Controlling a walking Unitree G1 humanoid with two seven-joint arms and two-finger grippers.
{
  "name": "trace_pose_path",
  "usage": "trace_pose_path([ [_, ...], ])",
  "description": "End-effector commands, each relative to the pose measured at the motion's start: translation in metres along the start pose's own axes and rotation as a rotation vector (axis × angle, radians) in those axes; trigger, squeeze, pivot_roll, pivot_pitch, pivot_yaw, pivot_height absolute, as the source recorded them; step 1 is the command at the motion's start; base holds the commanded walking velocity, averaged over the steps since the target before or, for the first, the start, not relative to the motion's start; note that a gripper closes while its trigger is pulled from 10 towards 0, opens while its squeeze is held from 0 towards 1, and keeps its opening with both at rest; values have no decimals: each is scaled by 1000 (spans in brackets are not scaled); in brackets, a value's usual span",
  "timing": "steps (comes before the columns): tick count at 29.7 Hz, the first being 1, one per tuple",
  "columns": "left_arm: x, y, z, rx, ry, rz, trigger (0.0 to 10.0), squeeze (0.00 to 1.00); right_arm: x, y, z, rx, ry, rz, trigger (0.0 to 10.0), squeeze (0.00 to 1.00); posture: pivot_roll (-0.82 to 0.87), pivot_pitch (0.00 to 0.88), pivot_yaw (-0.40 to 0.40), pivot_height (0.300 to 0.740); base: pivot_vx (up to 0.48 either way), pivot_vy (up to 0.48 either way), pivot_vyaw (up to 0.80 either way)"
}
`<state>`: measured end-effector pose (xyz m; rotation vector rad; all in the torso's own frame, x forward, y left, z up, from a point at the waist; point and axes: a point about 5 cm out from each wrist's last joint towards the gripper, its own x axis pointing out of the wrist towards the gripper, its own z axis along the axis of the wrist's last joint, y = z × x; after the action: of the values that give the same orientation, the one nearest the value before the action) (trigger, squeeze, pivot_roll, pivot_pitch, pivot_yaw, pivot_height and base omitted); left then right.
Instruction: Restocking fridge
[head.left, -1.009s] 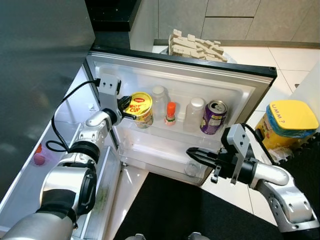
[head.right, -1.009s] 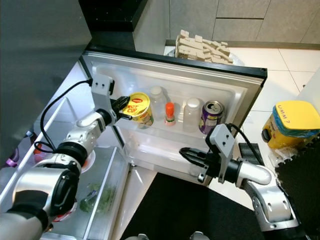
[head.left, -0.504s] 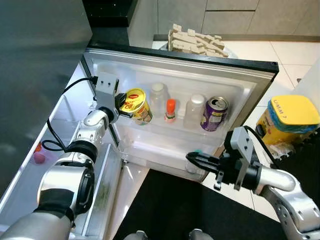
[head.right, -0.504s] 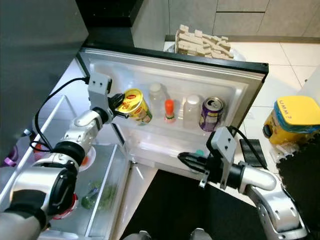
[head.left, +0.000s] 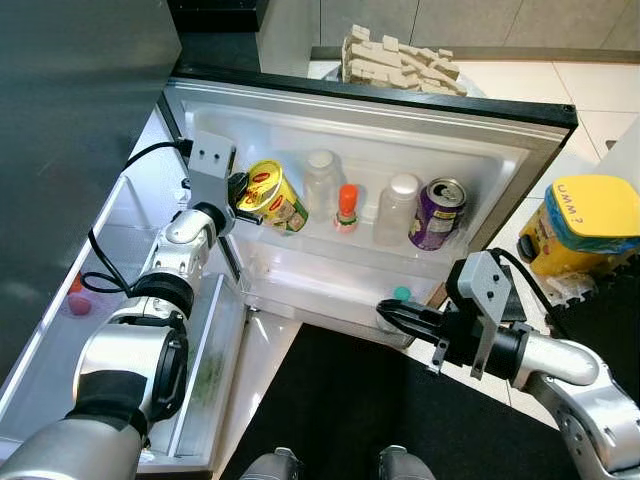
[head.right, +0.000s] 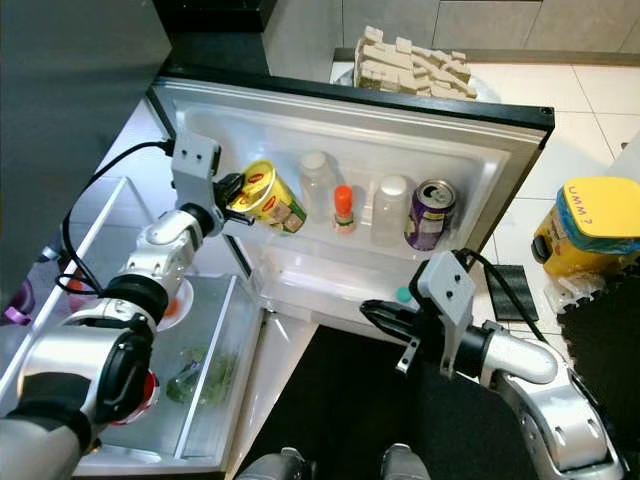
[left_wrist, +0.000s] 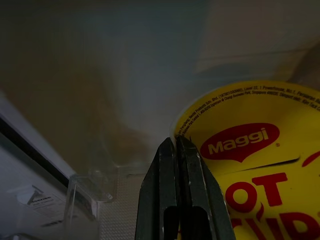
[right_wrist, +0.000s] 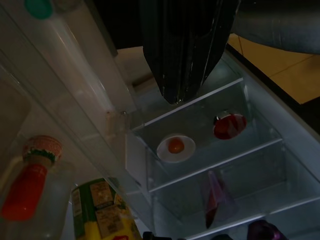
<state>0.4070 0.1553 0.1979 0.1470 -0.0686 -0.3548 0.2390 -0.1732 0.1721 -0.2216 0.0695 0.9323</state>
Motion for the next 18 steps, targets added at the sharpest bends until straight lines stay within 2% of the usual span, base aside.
trace_pose_path([
  [1, -6, -3, -21, 20, 97, -18, 10000, 0, -5, -1, -4, -7, 19, -27, 10000, 0, -79, 290, 97, 740, 0, 0, 0],
  [10, -2, -12, -16, 45, 64, -63, 10000, 0, -4, -3, -3, -15, 13, -53, 10000, 0, -78, 287, 98, 740, 0, 0, 0],
  [12, 2, -20, -10, 31, 27, -104, 10000, 0, -3, -3, -3, -17, 9, -54, 10000, 0, -76, 279, 97, 740, 0, 0, 0],
  [15, 2, -21, -9, 27, 20, -113, 10000, 0, -3, -3, -3, -18, 9, -54, 10000, 0, -76, 279, 97, 740, 0, 0, 0],
  [18, 4, -33, -7, 29, -12, -189, 10000, 0, -3, -3, -2, -18, 4, -54, 10000, 0, -76, 277, 98, 740, 0, 0, 0],
])
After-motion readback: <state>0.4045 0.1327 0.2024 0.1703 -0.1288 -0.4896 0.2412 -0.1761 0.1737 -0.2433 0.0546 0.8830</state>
